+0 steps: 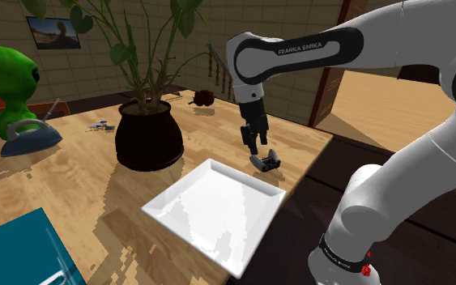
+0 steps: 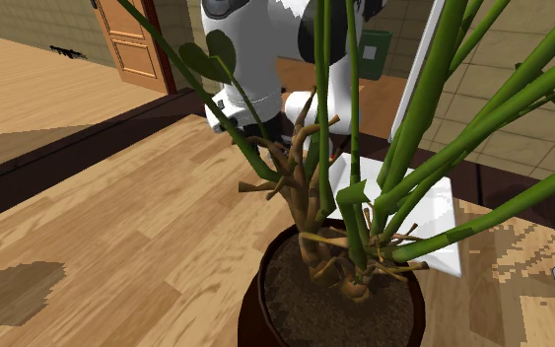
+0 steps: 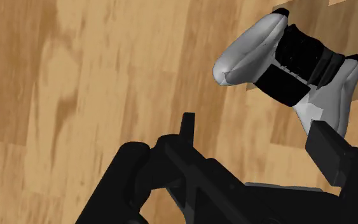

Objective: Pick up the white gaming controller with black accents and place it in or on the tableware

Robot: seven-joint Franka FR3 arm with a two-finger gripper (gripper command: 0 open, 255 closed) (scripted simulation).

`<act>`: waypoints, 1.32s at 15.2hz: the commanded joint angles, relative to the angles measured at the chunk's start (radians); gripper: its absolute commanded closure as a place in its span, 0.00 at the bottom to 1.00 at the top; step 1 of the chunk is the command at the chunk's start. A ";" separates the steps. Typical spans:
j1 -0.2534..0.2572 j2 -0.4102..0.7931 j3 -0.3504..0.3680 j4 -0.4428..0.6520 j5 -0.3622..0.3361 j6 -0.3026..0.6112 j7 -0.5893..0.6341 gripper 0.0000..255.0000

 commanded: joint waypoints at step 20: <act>0.006 0.145 -0.014 0.051 0.144 -0.044 0.030 1.00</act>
